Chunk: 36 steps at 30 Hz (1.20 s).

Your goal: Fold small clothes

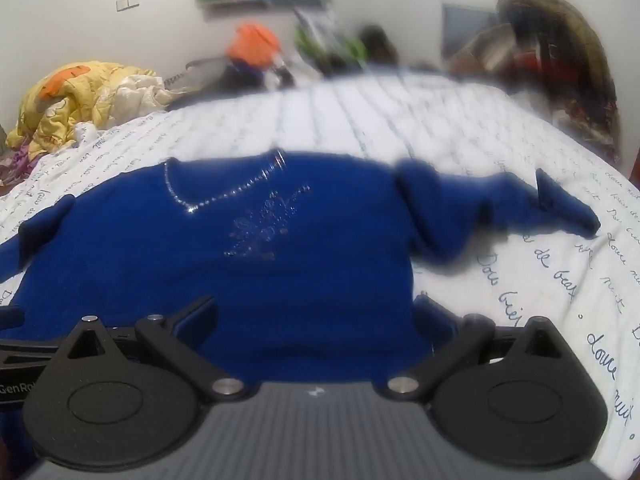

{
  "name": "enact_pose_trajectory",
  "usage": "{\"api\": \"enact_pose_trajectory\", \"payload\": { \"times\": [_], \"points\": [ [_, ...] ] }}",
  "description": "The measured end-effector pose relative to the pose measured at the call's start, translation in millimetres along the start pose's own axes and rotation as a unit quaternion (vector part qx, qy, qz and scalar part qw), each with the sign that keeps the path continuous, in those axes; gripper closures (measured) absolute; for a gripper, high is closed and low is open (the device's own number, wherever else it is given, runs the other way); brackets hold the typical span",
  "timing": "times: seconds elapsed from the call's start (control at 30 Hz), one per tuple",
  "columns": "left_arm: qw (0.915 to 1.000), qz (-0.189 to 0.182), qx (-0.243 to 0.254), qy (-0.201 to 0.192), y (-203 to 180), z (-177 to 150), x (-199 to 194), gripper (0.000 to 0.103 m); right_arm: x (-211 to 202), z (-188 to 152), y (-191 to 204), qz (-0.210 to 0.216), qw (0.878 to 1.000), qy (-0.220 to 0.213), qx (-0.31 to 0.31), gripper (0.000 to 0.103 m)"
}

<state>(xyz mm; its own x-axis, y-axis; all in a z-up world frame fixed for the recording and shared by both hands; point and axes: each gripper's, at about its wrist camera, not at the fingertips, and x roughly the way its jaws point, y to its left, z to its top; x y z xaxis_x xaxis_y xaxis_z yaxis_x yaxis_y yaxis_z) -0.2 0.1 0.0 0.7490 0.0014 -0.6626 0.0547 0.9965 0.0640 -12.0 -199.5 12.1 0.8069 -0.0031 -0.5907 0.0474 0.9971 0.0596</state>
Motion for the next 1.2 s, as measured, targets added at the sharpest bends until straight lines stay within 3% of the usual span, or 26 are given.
{"api": "enact_pose_trajectory", "payload": {
  "times": [0.23,1.2],
  "points": [
    [1.0,-0.001,0.002,0.002,1,4,-3,0.0,-3,-2,-5,-0.004,1.0,-0.022,-0.007,0.0],
    [1.0,-0.001,-0.008,0.003,7,2,2,0.0,-4,-2,-5,-0.002,1.0,-0.016,-0.012,0.0]
  ]
}}
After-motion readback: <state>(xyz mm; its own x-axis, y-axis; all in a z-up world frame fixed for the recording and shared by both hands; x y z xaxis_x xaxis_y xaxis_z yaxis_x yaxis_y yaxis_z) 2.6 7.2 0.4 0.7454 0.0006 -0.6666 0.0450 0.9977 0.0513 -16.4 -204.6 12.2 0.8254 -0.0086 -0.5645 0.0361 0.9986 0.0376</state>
